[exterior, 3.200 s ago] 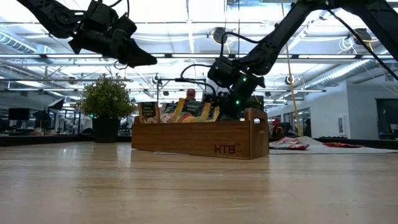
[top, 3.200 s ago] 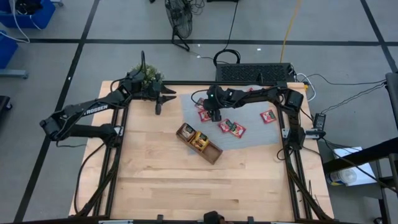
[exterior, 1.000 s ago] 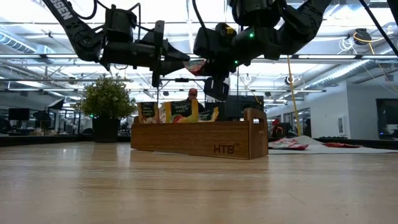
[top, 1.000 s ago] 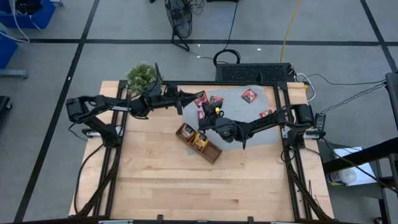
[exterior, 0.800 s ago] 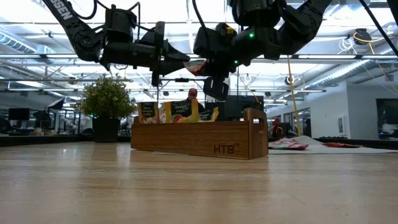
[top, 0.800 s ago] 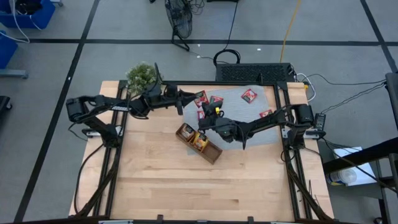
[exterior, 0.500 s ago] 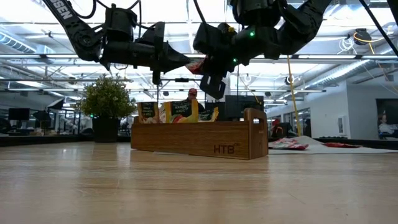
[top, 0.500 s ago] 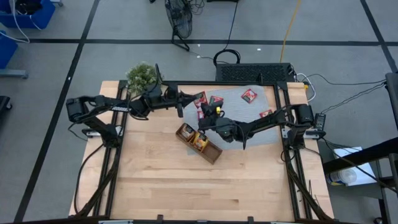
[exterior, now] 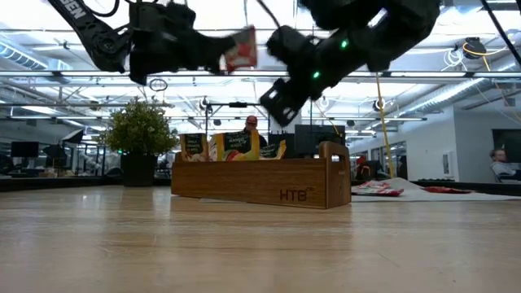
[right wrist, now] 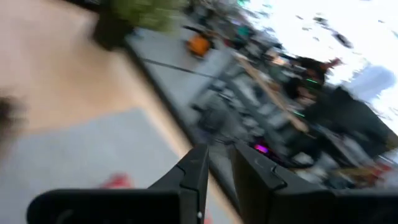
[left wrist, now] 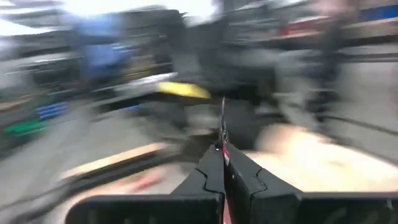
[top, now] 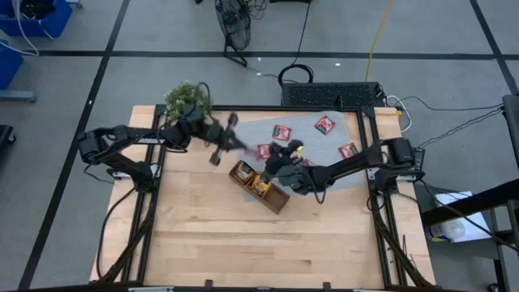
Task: Pick & Place Tea
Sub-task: Put the red tea bag into the right section of the wooden organizer
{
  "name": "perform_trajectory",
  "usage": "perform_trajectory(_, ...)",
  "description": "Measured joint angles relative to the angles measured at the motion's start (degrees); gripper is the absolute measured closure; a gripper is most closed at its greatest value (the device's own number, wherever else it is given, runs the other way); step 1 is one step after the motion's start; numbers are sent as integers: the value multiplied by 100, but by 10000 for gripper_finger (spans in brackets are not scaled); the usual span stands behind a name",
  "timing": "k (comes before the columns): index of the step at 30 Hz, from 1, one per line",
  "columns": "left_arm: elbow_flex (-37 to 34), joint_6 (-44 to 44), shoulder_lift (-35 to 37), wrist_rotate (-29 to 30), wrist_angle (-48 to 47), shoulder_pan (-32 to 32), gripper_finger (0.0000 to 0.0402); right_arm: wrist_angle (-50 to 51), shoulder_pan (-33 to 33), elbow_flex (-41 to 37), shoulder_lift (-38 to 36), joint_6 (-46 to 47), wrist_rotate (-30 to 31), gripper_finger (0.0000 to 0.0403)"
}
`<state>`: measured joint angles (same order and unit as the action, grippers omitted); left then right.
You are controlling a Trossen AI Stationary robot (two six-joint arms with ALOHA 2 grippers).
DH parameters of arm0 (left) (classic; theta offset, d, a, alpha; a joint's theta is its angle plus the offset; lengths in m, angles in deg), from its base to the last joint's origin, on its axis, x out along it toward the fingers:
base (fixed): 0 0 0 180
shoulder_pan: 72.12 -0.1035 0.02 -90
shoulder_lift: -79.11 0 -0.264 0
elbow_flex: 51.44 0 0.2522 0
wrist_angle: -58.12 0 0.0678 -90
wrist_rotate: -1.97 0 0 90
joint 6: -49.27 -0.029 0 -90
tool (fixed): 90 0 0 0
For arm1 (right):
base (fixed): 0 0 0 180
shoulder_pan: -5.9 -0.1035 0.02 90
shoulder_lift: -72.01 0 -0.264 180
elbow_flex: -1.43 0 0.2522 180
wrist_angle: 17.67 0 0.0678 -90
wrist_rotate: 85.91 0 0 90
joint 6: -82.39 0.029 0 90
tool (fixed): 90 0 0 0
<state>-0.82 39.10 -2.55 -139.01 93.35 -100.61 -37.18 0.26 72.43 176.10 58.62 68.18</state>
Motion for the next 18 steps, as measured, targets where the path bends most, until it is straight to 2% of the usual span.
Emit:
perform_trajectory(1,-2,-16,-18,-360,-21,76,400,-1,16,-68,-148,-70,231,341)
perform_trajectory(3,1,-85,-96,-468,-77,306,400,-20,89,-272,-549,-104,515,341)
perform_trajectory(5,-1,-375,-210,-358,-359,521,400,-9,203,-544,-1042,127,519,343)
perform_trajectory(7,-2,-649,-342,-142,-466,760,400,-25,335,-885,-1584,675,143,345)
perform_trajectory(9,-2,-799,-492,34,-456,988,401,-28,478,-1293,-2113,1374,-870,346)
perform_trajectory(11,-4,-900,-591,187,-497,1116,401,-24,611,-1707,-2560,2008,-2338,345)
perform_trajectory(14,-2,-1100,-659,616,-498,1174,401,-377,680,-2294,-3026,2353,-4301,342)
perform_trajectory(16,-2,-1193,-659,759,-512,1110,401,-934,519,-2656,-3090,2480,-4873,340)
perform_trajectory(18,0,-1225,-657,779,-501,1006,401,-1429,271,-2904,-2971,2497,-4921,340)
